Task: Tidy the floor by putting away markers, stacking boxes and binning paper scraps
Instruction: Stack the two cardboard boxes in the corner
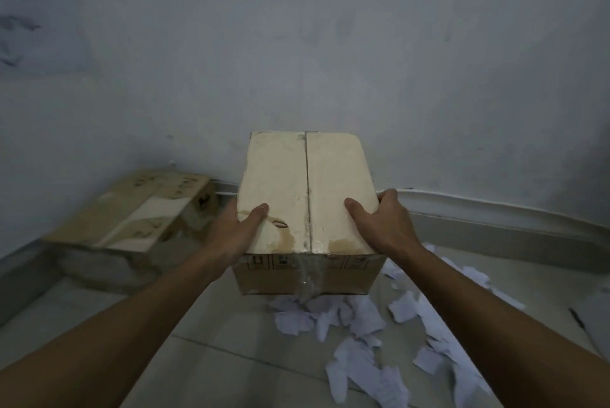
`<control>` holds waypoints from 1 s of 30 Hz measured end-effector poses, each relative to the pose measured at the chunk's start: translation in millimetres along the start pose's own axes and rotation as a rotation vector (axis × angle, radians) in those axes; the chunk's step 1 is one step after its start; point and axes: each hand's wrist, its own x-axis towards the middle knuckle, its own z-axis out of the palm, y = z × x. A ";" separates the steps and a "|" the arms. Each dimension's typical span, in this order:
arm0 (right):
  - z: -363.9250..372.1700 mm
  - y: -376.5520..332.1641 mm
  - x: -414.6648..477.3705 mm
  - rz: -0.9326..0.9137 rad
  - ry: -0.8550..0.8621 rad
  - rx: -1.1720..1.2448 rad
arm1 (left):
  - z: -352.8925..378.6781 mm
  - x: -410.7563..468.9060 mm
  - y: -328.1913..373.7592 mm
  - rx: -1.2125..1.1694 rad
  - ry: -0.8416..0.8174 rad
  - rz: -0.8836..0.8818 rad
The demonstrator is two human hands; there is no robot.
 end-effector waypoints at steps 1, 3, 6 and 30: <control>17.5 -15.0 -0.6 -0.030 -0.039 0.010 | -21.0 1.6 -6.8 0.002 0.049 -0.004; 36.8 -33.6 -0.8 -0.064 -0.066 0.027 | -46.5 2.3 -10.5 0.030 0.110 0.000; 64.5 -62.3 -1.6 -0.103 -0.106 0.071 | -86.3 4.9 -15.2 0.072 0.170 -0.033; 206.0 -200.2 -30.7 -0.555 -0.608 -0.064 | -270.8 67.5 -54.9 -0.071 1.093 0.026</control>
